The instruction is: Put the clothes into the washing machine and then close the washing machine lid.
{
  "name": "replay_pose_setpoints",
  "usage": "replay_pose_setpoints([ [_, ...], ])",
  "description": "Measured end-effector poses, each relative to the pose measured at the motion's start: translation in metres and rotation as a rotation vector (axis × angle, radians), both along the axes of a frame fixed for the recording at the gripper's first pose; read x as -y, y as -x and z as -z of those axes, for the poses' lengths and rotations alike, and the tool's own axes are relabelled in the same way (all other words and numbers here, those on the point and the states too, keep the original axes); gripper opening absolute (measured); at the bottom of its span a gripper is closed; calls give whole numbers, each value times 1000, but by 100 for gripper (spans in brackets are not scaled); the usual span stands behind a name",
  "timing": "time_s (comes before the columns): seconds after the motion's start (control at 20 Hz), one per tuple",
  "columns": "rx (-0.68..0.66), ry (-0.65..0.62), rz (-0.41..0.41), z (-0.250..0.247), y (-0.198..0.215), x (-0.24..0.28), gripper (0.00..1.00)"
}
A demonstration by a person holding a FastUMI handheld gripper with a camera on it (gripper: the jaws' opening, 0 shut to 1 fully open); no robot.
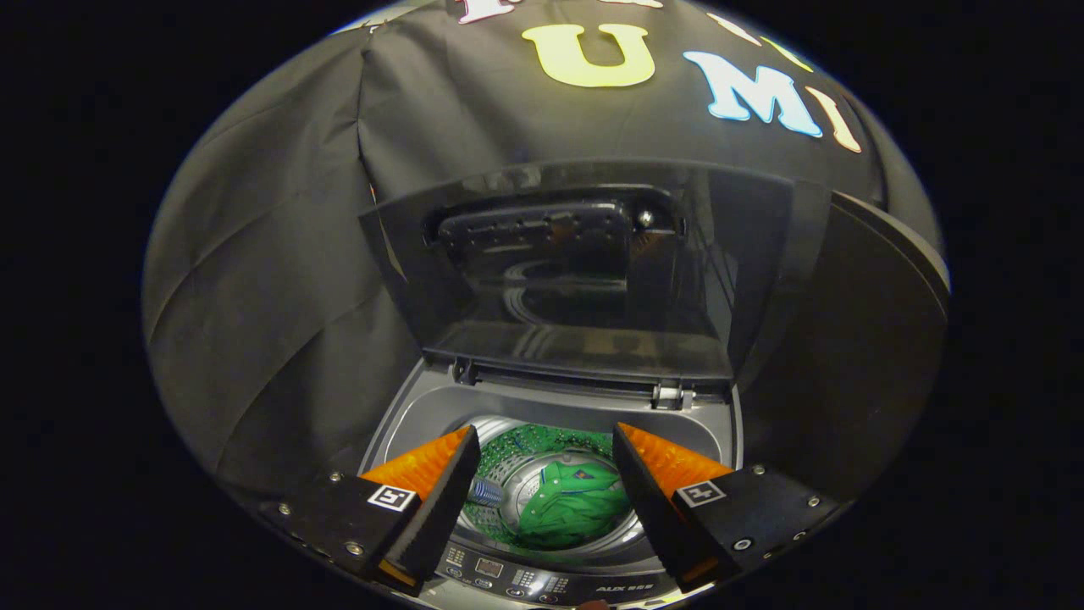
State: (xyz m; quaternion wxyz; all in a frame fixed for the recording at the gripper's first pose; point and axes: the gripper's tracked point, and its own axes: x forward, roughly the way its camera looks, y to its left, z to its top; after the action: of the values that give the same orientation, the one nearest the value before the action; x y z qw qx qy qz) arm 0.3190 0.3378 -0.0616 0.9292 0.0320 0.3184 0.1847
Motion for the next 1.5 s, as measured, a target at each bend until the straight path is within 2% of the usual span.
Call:
replay_pose_setpoints([
  [0.35, 155, -45, 8, -44, -12, -4, 96],
  [0.85, 435, -40, 76, -127, -38, 1, 96],
  [1.1, 474, -48, 118, -154, -60, 1, 96],
  [1.5, 454, -55, 161, -171, -96, -4, 96],
])
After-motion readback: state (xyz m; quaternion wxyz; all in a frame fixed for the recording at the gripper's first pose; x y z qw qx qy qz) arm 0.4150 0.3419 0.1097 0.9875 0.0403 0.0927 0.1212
